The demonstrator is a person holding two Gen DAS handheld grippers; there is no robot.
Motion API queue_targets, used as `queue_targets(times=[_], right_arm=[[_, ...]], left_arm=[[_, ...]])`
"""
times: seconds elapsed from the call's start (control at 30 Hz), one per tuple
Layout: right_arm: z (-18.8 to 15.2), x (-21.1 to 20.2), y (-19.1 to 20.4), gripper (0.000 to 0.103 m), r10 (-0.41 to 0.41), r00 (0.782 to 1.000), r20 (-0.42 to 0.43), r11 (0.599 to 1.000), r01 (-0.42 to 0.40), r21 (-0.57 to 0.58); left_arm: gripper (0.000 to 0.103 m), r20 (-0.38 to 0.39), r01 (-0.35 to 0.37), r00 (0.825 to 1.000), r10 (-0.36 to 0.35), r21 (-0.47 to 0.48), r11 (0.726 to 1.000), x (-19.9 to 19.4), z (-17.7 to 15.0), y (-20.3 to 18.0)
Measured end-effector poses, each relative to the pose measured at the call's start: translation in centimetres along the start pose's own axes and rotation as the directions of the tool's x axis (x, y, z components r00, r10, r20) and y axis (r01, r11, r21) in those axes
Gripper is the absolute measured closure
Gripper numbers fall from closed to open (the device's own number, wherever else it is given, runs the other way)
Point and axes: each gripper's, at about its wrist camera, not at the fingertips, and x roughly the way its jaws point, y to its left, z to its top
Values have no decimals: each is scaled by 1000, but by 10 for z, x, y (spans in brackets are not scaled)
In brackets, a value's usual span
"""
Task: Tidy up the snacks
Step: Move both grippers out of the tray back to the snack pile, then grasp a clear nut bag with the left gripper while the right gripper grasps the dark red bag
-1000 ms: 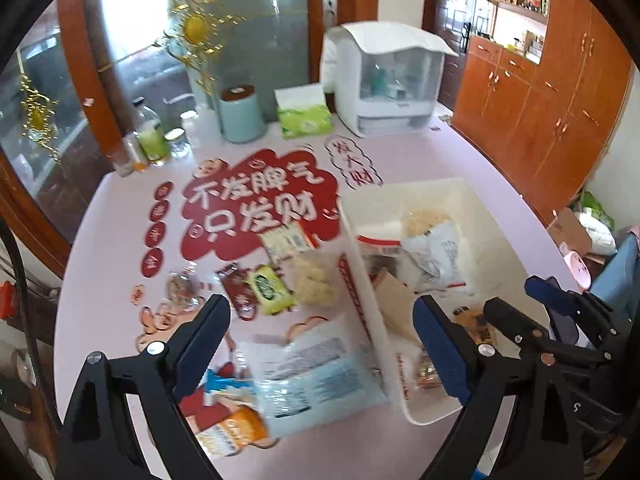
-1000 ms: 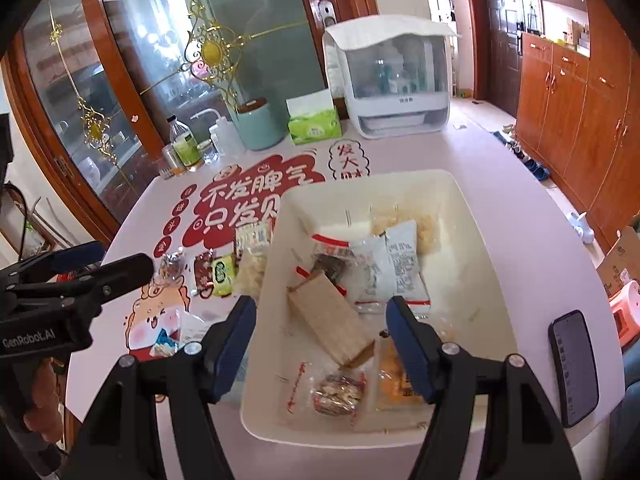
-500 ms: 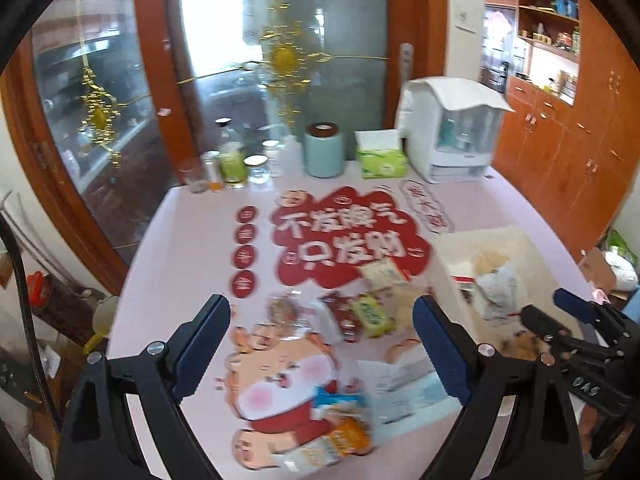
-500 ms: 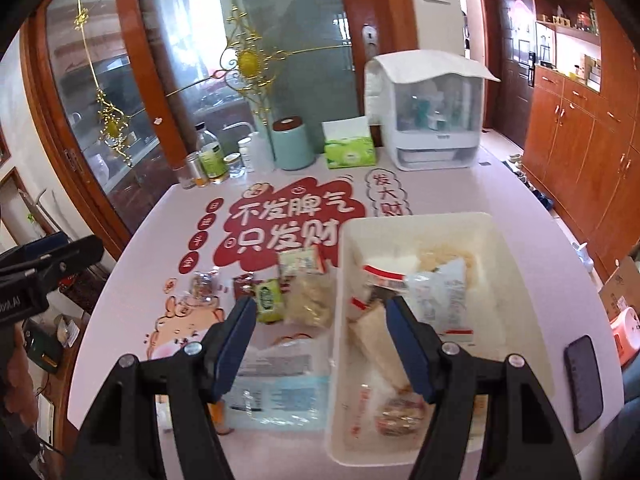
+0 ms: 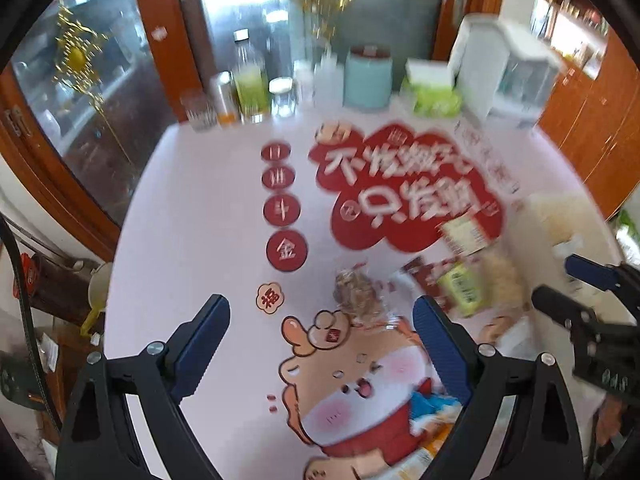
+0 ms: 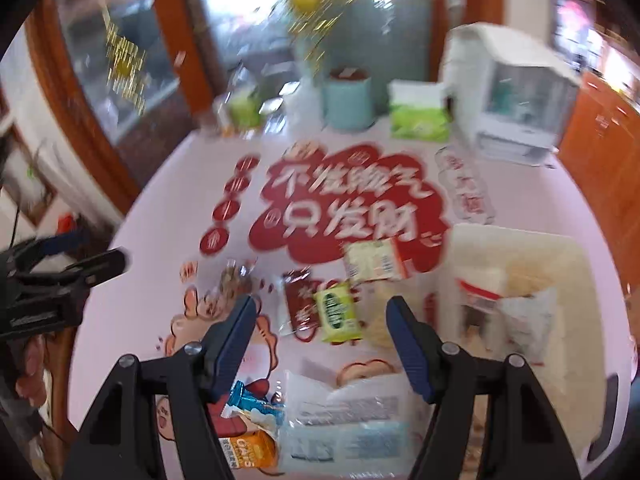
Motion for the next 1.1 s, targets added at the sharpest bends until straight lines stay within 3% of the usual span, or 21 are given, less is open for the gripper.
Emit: queue_targets(times=[0.23,0.47,0.57,0.63,0.7,0.77,0.87,1.1], right_arm=[[-2,89,30,35,51,988,-145,995,-62,-73],[-3,149,36,35,8,979,-202,988,-38,-148],[-5,167,38,35,-19,974,-226,984,-22,-177],[-5,171,42,35,-46,980,-196,976,2,-219],[-6,177,46,37,-64,980,-187,966,14,-257],[-8,183,49,50,-78,979,-188,956,20,-293],[-5,185,47,62,-10,980,-200,961,-46,-273],[-5,181,46,70,41,975,-219,972,-90,-217]], left_arm=[[11,-132,48,990,-56,-67,997,94,11,-1],[25,-270,117,951,-151,-138,984,159,4,-7],[25,-282,139,943,-176,-146,980,166,2,-9],[26,-280,153,941,-190,-149,977,168,2,-10],[39,-295,170,932,-210,-155,973,173,2,-11],[44,-291,170,935,-205,-140,975,173,1,-15],[57,-283,164,940,-190,-114,980,172,-1,-20],[60,-265,140,950,-163,-105,985,160,-8,-15]])
